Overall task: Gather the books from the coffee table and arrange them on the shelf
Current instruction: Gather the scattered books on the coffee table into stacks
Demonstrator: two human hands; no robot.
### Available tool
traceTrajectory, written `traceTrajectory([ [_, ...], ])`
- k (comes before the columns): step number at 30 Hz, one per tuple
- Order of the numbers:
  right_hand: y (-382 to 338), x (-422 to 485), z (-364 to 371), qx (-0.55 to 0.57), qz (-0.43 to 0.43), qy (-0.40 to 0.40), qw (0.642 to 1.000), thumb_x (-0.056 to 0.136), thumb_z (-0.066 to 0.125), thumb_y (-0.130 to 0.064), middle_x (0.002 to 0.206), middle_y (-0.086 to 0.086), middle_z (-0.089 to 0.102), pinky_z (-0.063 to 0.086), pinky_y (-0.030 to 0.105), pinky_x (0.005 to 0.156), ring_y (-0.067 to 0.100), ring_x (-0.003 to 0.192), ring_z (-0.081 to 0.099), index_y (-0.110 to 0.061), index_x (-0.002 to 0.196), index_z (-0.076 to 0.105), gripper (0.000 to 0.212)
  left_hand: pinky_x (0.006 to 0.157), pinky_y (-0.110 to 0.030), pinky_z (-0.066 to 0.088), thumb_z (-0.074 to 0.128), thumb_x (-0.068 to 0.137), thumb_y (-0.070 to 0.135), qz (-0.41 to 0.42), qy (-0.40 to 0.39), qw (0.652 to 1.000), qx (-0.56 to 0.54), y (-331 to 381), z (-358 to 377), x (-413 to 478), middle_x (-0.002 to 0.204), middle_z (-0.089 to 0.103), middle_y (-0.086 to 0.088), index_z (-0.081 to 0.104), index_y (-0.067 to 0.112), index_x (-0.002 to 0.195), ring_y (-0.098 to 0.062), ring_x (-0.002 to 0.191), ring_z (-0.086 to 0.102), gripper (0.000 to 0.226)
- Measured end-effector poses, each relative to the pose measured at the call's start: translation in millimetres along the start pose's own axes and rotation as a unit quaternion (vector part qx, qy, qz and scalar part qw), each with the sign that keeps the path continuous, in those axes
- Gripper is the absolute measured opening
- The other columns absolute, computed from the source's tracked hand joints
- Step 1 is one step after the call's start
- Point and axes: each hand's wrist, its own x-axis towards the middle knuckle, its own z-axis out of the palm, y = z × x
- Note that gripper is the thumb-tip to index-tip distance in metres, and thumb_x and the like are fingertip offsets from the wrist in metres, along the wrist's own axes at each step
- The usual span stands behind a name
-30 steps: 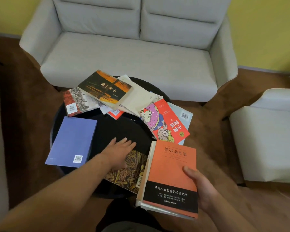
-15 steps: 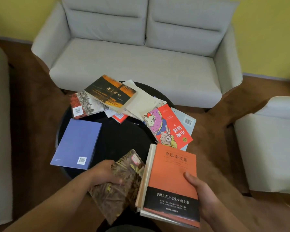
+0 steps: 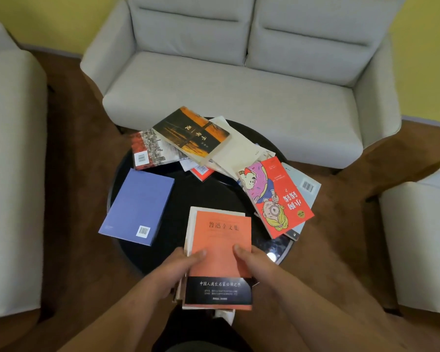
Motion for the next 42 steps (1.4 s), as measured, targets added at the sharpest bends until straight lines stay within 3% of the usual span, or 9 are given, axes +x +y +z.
traceTrajectory([
  [2,5,1,7,0.002,0.014,-0.007,1.000,0.099,0.062,-0.044,0.112,0.000,0.074,0.056,0.035,0.090,0.019,0.103,0.070,-0.017,0.128,0.058,0.040,0.091,-0.049,0.056,0.088,0.052,0.057,0.006,0.008,0.999,-0.052,-2,3,-1,0.112,0.072,-0.009,0.049,0.018,0.124,-0.027,0.099,0.072,0.091],
  [8,0,-6,-2,0.105,-0.024,-0.039,0.993,0.072,0.089,-0.044,0.128,0.008,0.068,0.050,0.055,0.106,0.032,0.118,0.065,-0.022,0.131,0.049,0.075,0.088,-0.048,0.057,0.088,0.066,0.033,0.054,-0.011,0.992,-0.116,4,4,-20,0.114,0.072,-0.010,0.051,0.020,0.128,-0.029,0.103,0.071,0.073],
  [12,-41,-18,-15,0.062,-0.118,-0.123,0.983,0.073,0.081,-0.015,0.132,0.012,0.069,0.046,0.056,0.110,0.035,0.126,0.063,-0.012,0.140,0.054,0.072,0.098,-0.049,0.052,0.091,0.059,0.032,0.134,0.008,0.990,-0.035,29,-7,-32,0.115,0.072,0.001,0.054,0.032,0.122,-0.023,0.110,0.066,0.073],
  [16,-71,-40,-20,-0.089,-0.190,-0.083,0.974,0.078,0.082,0.002,0.128,-0.002,0.064,0.046,0.036,0.106,0.018,0.124,0.058,-0.028,0.139,0.041,0.079,0.103,-0.041,0.049,0.091,0.064,0.027,0.204,0.078,0.967,0.127,55,-17,-33,0.121,0.066,0.014,0.053,0.040,0.125,-0.010,0.115,0.059,0.072],
  [22,-67,-49,-21,-0.191,-0.223,-0.025,0.955,0.087,0.079,-0.008,0.118,-0.026,0.049,0.038,0.031,0.111,0.007,0.124,0.042,-0.039,0.134,0.026,0.078,0.109,-0.036,0.043,0.087,0.072,0.023,0.250,0.095,0.943,0.199,61,-14,-39,0.132,0.057,0.015,0.044,0.037,0.137,-0.008,0.127,0.049,0.080],
  [27,-63,-50,-21,-0.244,-0.235,-0.009,0.941,0.085,0.082,-0.014,0.135,-0.012,0.052,0.035,0.040,0.121,0.009,0.131,0.043,-0.029,0.151,0.028,0.087,0.107,-0.024,0.036,0.086,0.072,0.018,0.294,0.094,0.927,0.213,64,-8,-51,0.127,0.046,0.026,0.026,0.040,0.142,0.004,0.120,0.044,0.094],
  [33,-68,-50,-23,-0.274,-0.250,-0.027,0.928,0.082,0.084,-0.017,0.153,-0.006,0.039,0.032,0.042,0.123,0.014,0.145,0.032,-0.031,0.159,0.009,0.108,0.112,-0.030,0.033,0.088,0.069,0.021,0.300,0.122,0.924,0.203,60,-6,-52,0.139,0.040,0.017,0.007,0.032,0.153,-0.001,0.131,0.034,0.117],
  [39,-65,-44,-31,-0.333,-0.235,-0.065,0.911,0.088,0.075,-0.006,0.121,-0.032,0.045,0.044,0.006,0.088,-0.006,0.115,0.047,-0.026,0.157,0.014,0.095,0.102,-0.023,0.043,0.087,0.068,0.028,0.309,0.103,0.915,0.237,58,-13,-49,0.129,0.051,0.023,0.029,0.045,0.134,-0.005,0.129,0.047,0.090],
  [42,-64,-42,-30,-0.354,-0.244,-0.056,0.901,0.084,0.081,-0.018,0.131,-0.025,0.045,0.040,0.012,0.106,-0.002,0.126,0.044,-0.019,0.157,0.015,0.098,0.105,-0.032,0.047,0.088,0.066,0.035,0.310,0.102,0.912,0.247,55,-14,-47,0.127,0.055,0.021,0.037,0.046,0.128,-0.005,0.127,0.050,0.081],
])
